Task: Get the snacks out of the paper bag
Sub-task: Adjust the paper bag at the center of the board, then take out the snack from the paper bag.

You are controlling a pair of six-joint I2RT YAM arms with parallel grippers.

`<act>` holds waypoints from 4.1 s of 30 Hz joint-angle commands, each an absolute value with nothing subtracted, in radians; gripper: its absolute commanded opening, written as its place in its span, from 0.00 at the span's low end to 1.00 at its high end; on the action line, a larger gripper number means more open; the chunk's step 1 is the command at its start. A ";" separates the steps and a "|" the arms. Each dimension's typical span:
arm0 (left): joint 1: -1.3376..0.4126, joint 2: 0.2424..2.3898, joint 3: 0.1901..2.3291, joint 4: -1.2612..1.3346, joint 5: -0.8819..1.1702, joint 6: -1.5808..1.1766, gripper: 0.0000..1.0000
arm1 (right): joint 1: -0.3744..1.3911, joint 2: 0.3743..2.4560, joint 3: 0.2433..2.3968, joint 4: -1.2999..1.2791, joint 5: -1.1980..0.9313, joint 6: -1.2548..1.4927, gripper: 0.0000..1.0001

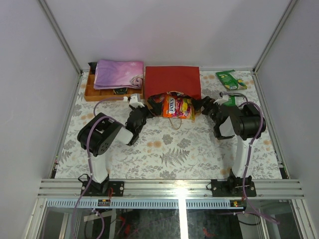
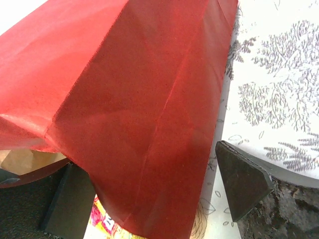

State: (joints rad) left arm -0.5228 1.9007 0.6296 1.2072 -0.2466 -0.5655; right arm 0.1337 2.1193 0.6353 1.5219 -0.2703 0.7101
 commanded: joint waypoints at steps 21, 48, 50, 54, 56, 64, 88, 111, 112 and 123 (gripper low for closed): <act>-0.526 1.765 0.567 1.138 -0.304 -0.512 1.00 | 0.262 2.006 0.528 1.562 -0.287 0.770 0.99; -0.526 1.346 0.453 0.771 -0.494 -0.570 1.00 | 0.354 1.130 0.180 0.868 0.019 0.743 0.99; -0.527 1.284 0.439 0.677 -0.503 -0.613 1.00 | 0.426 0.986 0.182 0.695 0.059 0.730 0.98; -0.526 1.174 0.438 0.466 -0.493 -0.669 1.00 | 0.611 0.833 0.227 0.428 0.213 0.688 0.98; -0.526 1.134 0.428 0.397 -0.462 -0.683 1.00 | 0.667 0.870 0.273 0.351 0.256 0.653 0.97; -0.519 1.098 0.363 0.329 -0.358 -0.731 1.00 | 0.878 1.325 0.592 0.315 0.469 0.421 0.92; -0.516 1.630 0.247 1.262 -0.343 -0.787 1.00 | 0.854 1.819 1.039 0.318 0.412 0.145 0.92; -0.514 1.727 0.418 1.151 -0.291 -0.790 1.00 | 0.778 1.997 1.224 0.301 0.336 0.003 0.76; -0.515 1.728 0.413 1.161 -0.289 -0.790 1.00 | 0.775 2.002 1.226 0.301 0.334 0.001 0.76; -0.515 1.695 0.402 1.120 -0.303 -0.799 1.00 | 0.776 1.999 1.226 0.293 0.206 -0.039 0.71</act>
